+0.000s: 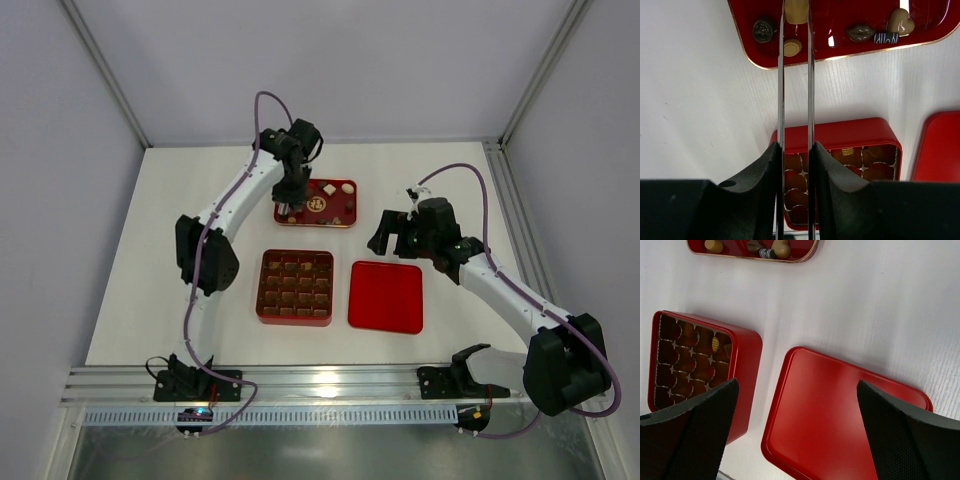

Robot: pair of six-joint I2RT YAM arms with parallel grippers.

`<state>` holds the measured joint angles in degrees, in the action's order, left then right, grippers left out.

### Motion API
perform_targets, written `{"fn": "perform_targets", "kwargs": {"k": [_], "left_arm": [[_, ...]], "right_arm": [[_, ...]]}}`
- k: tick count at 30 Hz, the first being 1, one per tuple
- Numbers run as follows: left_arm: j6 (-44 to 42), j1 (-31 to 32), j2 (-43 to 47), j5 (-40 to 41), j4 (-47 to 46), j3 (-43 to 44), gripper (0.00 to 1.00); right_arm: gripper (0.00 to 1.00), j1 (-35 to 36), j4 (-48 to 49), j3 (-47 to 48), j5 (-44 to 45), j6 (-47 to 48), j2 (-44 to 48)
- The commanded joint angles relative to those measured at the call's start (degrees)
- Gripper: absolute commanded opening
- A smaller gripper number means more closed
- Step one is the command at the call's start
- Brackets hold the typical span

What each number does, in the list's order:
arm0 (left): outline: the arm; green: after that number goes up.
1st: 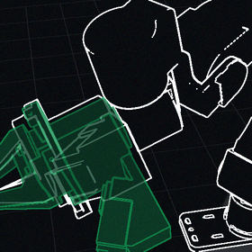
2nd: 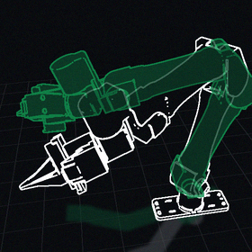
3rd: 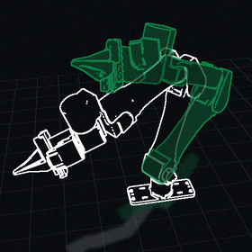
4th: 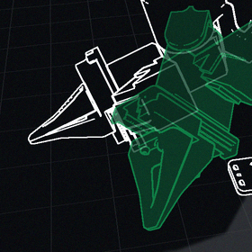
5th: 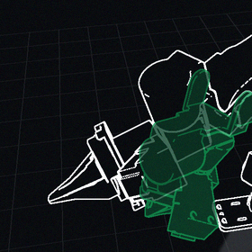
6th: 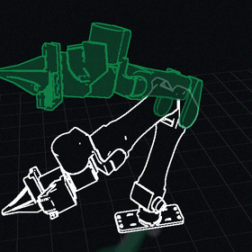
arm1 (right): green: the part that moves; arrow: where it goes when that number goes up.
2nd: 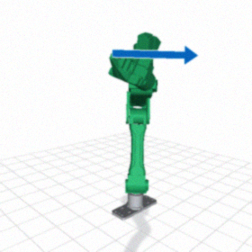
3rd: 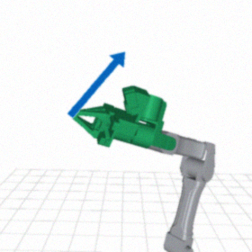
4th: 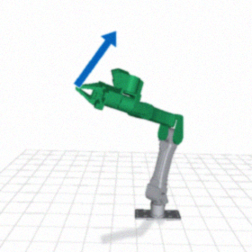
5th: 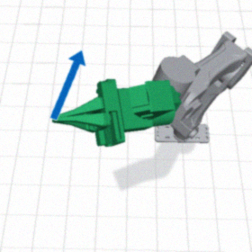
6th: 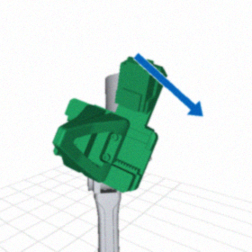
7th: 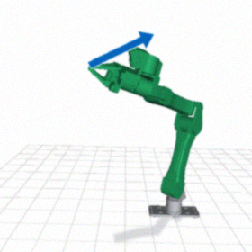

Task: Pack the chocolate

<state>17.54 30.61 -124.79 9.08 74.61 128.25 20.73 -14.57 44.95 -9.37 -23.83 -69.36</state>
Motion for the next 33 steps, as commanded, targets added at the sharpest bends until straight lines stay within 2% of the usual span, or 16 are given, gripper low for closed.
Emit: {"fn": "perform_targets", "kwargs": {"k": [1,13,21,33], "left_arm": [[-0.05,-0.20,5.08,0.76,0.89,2.27,0.25],[1.09,0.68,13.08,0.68,0.28,-3.52,0.25],[2.41,1.64,21.95,0.23,-0.34,-12.84,0.25],[6.19,4.63,41.28,0.50,-1.04,-31.29,0.25]], "right_arm": [[1.00,-0.34,2.35,-0.04,-0.04,0.37,0.46],[1.00,-0.34,3.23,-0.74,-0.30,-0.16,0.28],[1.00,-0.34,3.32,-0.74,-0.39,-0.51,0.37],[1.00,-0.25,3.32,-0.74,0.66,-0.34,0.54]]}}
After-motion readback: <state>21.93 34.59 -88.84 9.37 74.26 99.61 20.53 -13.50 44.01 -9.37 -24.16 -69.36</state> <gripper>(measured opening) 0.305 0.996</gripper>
